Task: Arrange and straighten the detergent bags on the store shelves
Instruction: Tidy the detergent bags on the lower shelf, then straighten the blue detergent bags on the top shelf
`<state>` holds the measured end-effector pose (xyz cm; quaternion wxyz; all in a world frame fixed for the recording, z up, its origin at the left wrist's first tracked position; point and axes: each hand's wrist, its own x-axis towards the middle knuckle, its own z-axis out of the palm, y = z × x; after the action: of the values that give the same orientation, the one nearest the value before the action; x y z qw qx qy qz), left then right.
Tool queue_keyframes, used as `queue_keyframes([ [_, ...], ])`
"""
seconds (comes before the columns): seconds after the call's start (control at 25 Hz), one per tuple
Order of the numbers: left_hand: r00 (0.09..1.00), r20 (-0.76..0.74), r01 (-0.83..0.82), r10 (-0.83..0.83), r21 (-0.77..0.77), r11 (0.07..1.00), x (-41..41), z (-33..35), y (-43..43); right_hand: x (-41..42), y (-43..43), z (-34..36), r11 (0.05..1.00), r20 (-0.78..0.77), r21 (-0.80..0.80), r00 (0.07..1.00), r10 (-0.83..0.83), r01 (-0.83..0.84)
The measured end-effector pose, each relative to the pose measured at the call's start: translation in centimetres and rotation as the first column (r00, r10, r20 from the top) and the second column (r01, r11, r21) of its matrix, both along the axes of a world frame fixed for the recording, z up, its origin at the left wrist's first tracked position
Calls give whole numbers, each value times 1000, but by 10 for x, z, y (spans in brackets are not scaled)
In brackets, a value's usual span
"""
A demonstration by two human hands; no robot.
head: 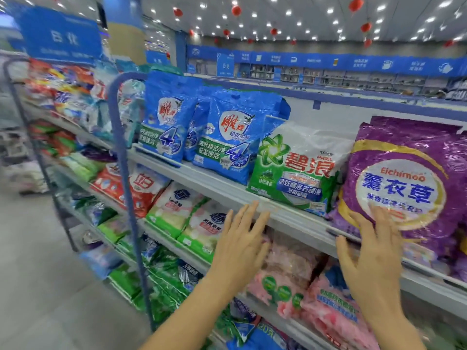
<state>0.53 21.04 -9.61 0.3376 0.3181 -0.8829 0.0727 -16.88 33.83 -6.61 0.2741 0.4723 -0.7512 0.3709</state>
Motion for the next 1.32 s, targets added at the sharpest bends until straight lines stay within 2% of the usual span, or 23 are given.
queue_keyframes([
  [0.12,993,-60,-94,100,106,990,70,-4,-26,42,-30,-4,973,107,-18,967,232,-231],
  [0.24,966,-147,-193,213,141,971,147,-8,-53,88,-72,-12,927,130,18,920,369,-374],
  [0.4,920,-166,-306,354,258,916,252,-10,-93,167,-140,-21,876,299,29,841,451,-481],
  [0.6,821,-292,-363,491,398,842,392,-20,-148,280,-229,-47,791,418,-4,718,557,-612],
  [0.76,690,-338,-434,640,514,740,490,-31,-188,351,-294,-75,733,551,6,614,565,-680],
  [0.88,630,-321,-463,707,575,674,535,-47,-216,395,-335,-88,694,622,6,546,561,-720],
  [1.08,625,-233,-452,745,670,589,570,-84,-274,441,-414,-111,665,659,69,534,530,-744],
  [1.32,624,-158,-462,766,715,524,599,-102,-400,480,-545,-127,660,678,90,531,507,-746],
])
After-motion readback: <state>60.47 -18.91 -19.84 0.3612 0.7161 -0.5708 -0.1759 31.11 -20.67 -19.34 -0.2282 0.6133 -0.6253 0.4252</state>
